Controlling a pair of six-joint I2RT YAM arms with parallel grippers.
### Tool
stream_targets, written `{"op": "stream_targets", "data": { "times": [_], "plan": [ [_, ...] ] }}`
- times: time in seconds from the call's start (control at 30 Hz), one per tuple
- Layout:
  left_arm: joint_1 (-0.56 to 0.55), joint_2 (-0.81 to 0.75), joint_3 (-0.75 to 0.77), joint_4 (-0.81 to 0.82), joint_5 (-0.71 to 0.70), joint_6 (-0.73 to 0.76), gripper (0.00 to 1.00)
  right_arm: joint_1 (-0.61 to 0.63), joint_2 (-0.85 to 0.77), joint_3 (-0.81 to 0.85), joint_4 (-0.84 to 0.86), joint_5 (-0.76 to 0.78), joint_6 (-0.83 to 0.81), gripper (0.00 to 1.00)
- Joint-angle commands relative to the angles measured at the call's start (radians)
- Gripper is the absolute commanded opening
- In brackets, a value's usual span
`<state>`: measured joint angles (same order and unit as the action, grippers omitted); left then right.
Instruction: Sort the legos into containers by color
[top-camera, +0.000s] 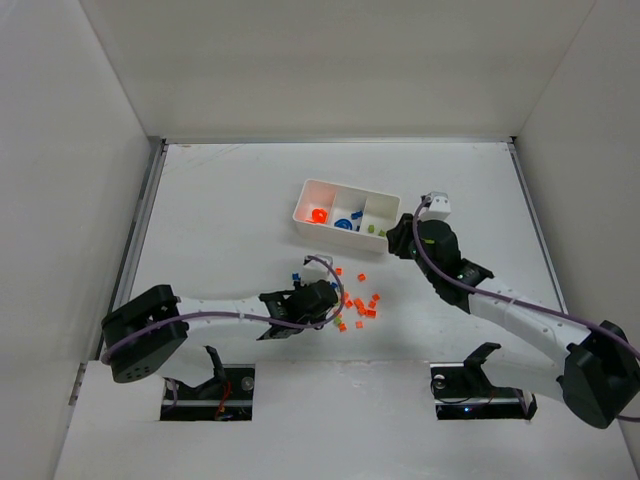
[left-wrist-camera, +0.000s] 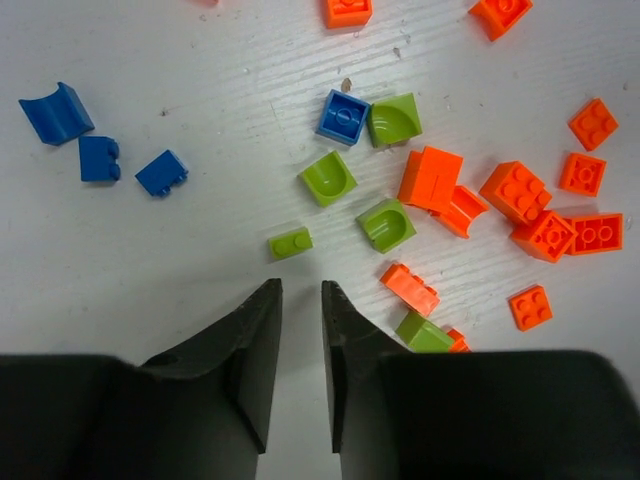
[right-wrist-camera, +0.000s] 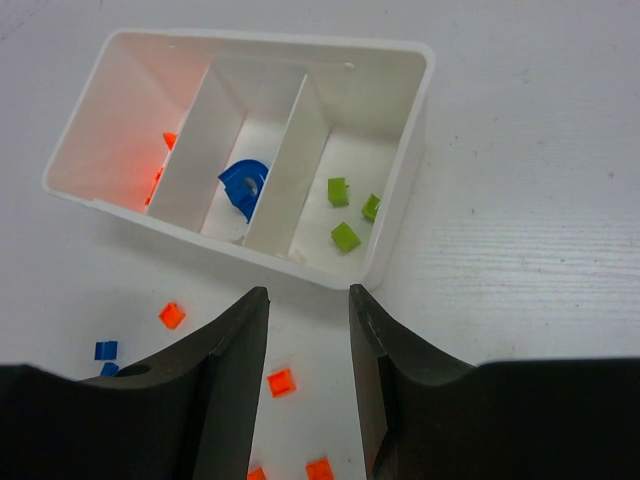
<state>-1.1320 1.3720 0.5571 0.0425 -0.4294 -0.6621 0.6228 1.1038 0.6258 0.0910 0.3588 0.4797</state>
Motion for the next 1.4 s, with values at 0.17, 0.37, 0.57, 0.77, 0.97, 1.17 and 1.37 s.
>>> {"op": "stream_targets", "data": {
  "times": [0.17,0.37,0.57,0.77,0.97,1.17,1.37],
  "plan": [
    [-0.012,0.097,0.109,0.043,0.035,0.016,0.30,0.044,0.007,0.003,0.058,-0.001,0.011,0.43],
    [-0.008,0.180,0.144,0.057,0.037,0.038,0.32,0.056,0.001,0.000,0.062,0.003,0.010,0.43],
    [-0.016,0.228,0.168,0.050,-0.003,0.048,0.36,0.070,0.011,0.006,0.070,0.002,0.008,0.43],
    [-0.031,0.259,0.178,0.020,-0.029,0.059,0.30,0.073,-0.001,-0.003,0.073,0.006,0.010,0.43],
    [-0.058,0.251,0.179,-0.044,-0.049,0.045,0.31,0.065,-0.016,-0.012,0.073,0.005,0.016,0.43],
    [-0.059,0.252,0.182,-0.053,-0.055,0.035,0.30,0.065,-0.016,-0.011,0.072,0.008,0.019,0.43],
    [-0.067,0.253,0.187,-0.041,-0.072,0.041,0.20,0.056,-0.039,-0.023,0.076,0.009,0.025,0.43]
  ]
}}
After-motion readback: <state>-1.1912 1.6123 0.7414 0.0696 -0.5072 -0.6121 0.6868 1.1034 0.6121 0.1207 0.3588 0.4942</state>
